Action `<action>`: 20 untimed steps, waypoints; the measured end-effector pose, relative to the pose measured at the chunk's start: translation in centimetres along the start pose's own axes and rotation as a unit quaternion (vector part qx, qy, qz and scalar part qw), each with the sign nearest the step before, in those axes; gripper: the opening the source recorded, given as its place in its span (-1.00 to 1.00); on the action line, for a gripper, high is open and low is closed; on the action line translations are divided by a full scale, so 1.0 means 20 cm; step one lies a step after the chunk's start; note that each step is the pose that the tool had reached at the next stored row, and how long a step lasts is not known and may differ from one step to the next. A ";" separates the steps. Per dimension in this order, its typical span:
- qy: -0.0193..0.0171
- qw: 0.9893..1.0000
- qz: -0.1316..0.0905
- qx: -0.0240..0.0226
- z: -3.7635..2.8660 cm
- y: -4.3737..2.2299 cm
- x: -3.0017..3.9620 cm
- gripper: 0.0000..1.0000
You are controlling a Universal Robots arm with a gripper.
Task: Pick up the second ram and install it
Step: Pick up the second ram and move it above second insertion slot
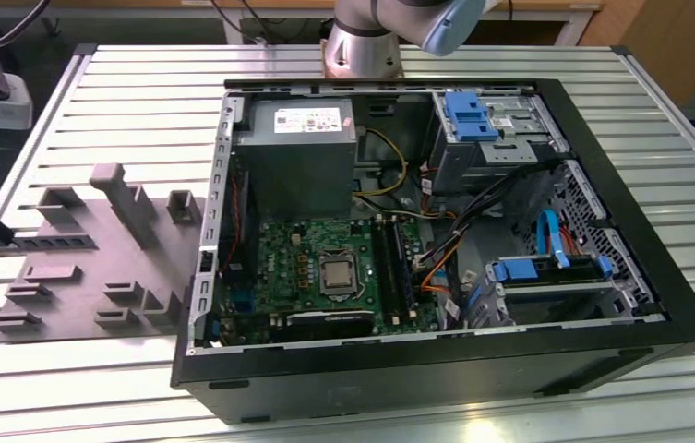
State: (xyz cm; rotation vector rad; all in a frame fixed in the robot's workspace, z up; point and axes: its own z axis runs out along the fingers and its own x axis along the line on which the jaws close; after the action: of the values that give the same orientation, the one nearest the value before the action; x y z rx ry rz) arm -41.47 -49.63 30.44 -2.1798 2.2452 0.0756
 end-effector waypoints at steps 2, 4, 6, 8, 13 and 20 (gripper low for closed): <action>0.000 1.000 0.000 0.000 -0.004 0.000 0.000 -0.77; 0.000 1.000 0.000 0.000 -0.009 0.000 0.000 -0.77; 0.000 1.000 0.000 0.000 -0.012 0.001 -0.001 -0.77; 0.000 1.000 0.000 0.000 -0.017 0.001 -0.001 -0.77; 0.000 1.000 0.000 0.000 -0.029 0.001 -0.001 -0.77; 0.000 1.000 0.000 0.001 -0.045 0.002 -0.002 -0.77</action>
State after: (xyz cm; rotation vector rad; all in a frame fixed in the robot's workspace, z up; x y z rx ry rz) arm -41.50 -49.63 31.34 -2.1793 2.2446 0.0745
